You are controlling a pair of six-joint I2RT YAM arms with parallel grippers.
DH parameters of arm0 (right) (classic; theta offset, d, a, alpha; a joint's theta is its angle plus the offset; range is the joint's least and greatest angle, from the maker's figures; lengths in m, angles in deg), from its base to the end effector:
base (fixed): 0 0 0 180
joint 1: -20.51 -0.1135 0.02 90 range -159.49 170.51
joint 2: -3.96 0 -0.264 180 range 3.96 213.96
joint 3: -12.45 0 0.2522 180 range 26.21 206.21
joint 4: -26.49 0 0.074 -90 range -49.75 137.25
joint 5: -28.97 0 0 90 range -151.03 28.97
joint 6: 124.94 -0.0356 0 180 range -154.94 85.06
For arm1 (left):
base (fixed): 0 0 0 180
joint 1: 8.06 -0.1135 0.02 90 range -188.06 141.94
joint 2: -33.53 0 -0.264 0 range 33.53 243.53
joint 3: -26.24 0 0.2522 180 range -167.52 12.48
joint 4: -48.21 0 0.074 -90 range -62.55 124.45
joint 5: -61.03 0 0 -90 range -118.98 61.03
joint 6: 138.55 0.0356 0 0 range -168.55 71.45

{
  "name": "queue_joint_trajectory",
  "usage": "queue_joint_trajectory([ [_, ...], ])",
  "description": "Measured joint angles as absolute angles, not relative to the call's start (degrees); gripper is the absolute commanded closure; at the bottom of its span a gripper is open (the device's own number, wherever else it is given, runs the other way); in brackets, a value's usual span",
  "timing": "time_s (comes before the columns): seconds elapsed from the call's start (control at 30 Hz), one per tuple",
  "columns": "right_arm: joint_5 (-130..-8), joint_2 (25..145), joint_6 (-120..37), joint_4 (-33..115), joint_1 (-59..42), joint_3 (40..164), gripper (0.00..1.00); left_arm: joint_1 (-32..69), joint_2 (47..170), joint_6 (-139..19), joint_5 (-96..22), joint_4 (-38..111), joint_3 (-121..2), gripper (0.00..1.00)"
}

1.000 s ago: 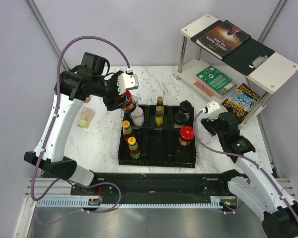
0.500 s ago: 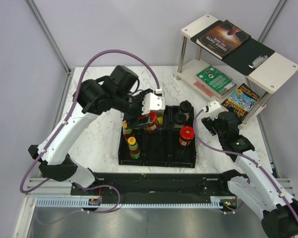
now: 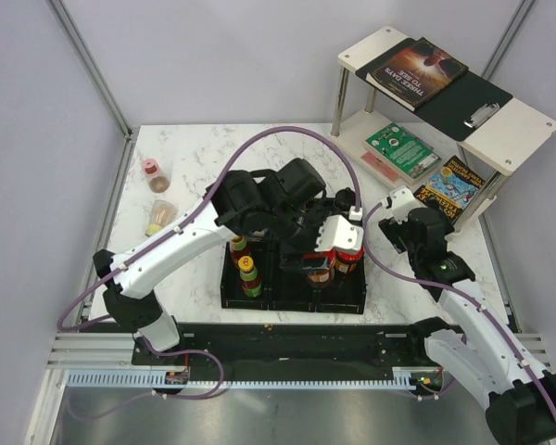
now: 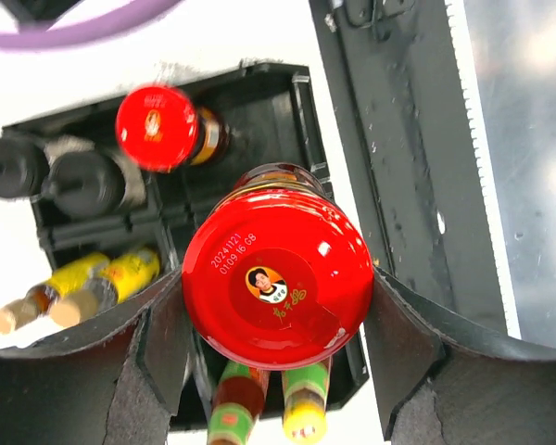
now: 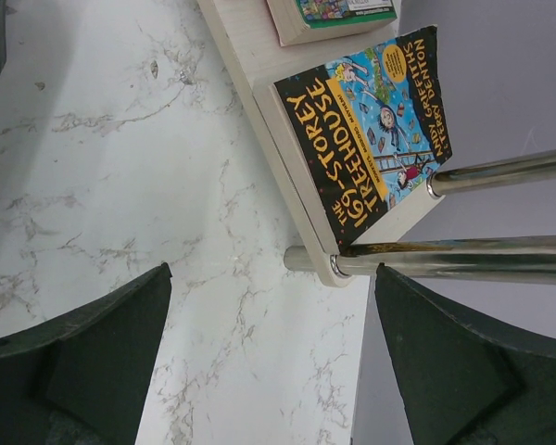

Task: Organize the condiment bottles
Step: Place the bottle in the storage box.

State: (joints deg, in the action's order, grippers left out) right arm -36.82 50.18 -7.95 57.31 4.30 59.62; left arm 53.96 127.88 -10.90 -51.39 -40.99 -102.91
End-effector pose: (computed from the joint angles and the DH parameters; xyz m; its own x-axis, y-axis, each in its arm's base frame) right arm 0.1787 0.0367 0.2553 -0.4656 -0.5664 -0.6800 -0.1396 0.8058 -0.5755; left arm 0.1331 -0.2796 0.4337 0.2603 0.7137 -0.6503 0.9618 -0.2505 0.1100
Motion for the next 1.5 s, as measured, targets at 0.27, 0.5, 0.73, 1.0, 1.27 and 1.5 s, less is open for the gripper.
queue_joint_trajectory([
  [0.27, -36.71, 50.22, -7.95, 57.29, 4.78, 59.62, 0.02, 57.04, 128.62, -11.49, -52.04, -30.54, -93.82, 0.98],
  [0.5, -36.73, 50.66, -7.95, 56.98, 4.78, 59.62, 0.02, 57.42, 129.14, -12.19, -51.91, -20.75, -82.59, 0.98],
  [0.73, -36.75, 50.83, -7.93, 56.96, 4.89, 59.62, 0.02, 57.74, 129.41, -13.50, -52.64, -11.09, -77.71, 0.98],
  [1.0, -36.78, 50.94, -7.91, 56.96, 4.89, 59.62, 0.02, 57.98, 129.65, -15.01, -52.66, -7.33, -76.42, 0.98],
  [1.27, -36.80, 51.05, -7.91, 56.94, 4.89, 59.62, 0.02, 57.98, 129.91, -15.75, -52.66, -6.87, -76.51, 0.98],
  [1.5, -36.95, 51.42, -7.91, 56.96, 4.94, 59.60, 0.02, 58.03, 130.43, -16.26, -52.66, -6.87, -77.08, 0.98],
])
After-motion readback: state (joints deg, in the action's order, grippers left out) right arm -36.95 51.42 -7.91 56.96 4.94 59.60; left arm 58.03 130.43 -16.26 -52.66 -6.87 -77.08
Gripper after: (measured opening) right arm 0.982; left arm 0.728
